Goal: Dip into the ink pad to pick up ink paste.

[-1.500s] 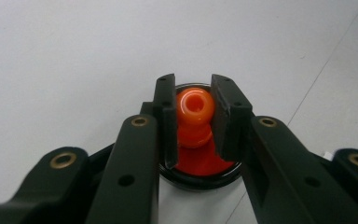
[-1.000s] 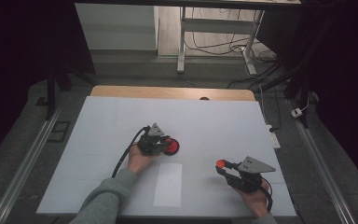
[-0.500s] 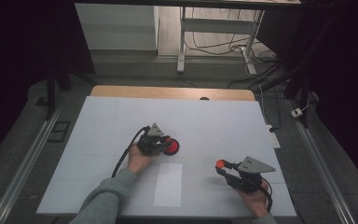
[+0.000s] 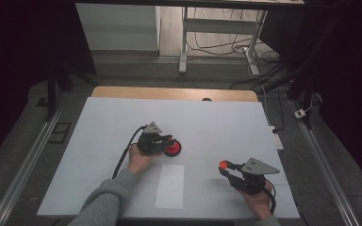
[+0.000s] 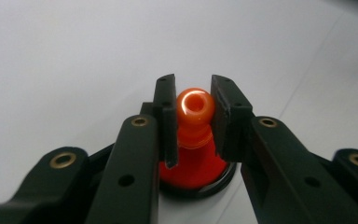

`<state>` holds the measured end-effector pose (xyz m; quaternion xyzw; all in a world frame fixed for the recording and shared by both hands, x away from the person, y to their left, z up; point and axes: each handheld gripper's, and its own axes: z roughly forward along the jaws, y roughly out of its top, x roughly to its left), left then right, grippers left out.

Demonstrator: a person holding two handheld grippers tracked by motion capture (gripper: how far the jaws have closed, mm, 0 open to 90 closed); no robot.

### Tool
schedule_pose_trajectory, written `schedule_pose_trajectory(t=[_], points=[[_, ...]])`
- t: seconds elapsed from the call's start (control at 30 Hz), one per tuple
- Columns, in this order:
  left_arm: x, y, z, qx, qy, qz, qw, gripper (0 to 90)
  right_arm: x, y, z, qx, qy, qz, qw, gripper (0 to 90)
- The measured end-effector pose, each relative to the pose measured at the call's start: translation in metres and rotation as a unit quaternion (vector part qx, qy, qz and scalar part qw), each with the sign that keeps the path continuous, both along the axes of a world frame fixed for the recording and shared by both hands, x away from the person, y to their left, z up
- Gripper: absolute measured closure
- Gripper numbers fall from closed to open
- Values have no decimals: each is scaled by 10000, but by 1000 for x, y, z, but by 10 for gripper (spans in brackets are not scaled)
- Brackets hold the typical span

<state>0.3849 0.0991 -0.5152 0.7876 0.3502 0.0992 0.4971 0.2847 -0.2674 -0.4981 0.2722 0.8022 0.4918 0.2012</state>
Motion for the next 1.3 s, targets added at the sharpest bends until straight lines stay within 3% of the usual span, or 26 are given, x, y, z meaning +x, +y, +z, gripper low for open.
schedule_pose_trajectory(t=[0.07, 0.13, 0.37, 0.53, 1.3], points=[[-3, 5, 11, -120, -107, -13, 9999, 727, 0, -1, 0, 32, -7, 28, 10000, 647], [-6, 6, 18, -70, -207, -43, 9998, 727, 1, -2, 0, 26, 16, 29, 10000, 647], [-12, 10, 31, -175, -244, -343, 9990, 725, 0, -2, 1, 15, -9, 25, 10000, 646], [-17, 18, 41, -271, -334, -403, 9983, 725, 2, -2, 0, 6, 10, 29, 10000, 647], [-33, 27, 56, -277, -256, -733, 9966, 725, 4, -5, -1, -2, 15, -1, 10000, 647]])
